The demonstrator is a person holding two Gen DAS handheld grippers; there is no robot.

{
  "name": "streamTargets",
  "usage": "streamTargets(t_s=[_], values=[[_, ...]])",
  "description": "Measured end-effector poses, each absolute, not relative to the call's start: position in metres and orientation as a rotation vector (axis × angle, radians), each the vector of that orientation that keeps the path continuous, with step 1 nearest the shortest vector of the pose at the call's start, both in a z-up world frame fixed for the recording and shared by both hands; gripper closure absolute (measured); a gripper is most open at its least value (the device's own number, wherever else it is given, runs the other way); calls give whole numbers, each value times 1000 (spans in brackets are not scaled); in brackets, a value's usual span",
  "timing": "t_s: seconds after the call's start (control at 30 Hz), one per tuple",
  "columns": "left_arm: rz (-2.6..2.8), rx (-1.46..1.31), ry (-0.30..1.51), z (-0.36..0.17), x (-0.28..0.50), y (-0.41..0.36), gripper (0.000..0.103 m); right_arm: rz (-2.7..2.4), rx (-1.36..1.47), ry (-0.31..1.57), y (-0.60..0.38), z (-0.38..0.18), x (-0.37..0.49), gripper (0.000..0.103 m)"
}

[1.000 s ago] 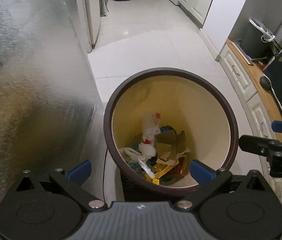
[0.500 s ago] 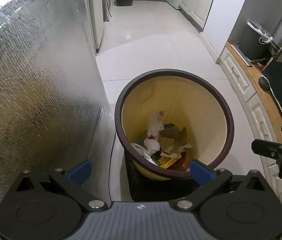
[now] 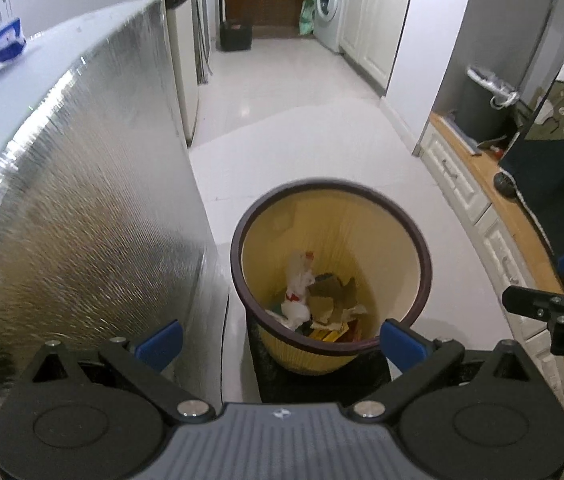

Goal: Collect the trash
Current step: 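Lift both tools away from the wastebasket back over the table, then grasp the clear zip bag with the left tool while the right grasps the blue wrapper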

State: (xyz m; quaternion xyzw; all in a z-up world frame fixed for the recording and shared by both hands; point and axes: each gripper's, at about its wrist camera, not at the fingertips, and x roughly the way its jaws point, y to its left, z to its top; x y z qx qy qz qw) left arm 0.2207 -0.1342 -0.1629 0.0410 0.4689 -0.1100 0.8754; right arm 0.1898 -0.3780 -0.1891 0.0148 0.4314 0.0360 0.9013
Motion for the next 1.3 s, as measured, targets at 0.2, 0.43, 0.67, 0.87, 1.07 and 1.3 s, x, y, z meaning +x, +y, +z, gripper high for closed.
streamTargets(t_s=[0.2,0.43,0.67,0.87,1.07,1.3], values=[[-273,59,887,-131,203,-129,0,57,23,828,-379,-166,166,0],[-293,62,765,-88,185,-120,0,41,23,730,-375,-131,144,0],[-289,64,640,-41,170,-95,0,58,-9,625,-357,-95,136,0],[-249,74,570,-15,170,-63,0,102,-35,564,-327,-66,144,0],[-203,88,519,9,183,-25,0,156,-56,501,-283,-38,164,0],[-144,107,453,39,207,24,0,234,-99,433,-225,-9,191,0]])
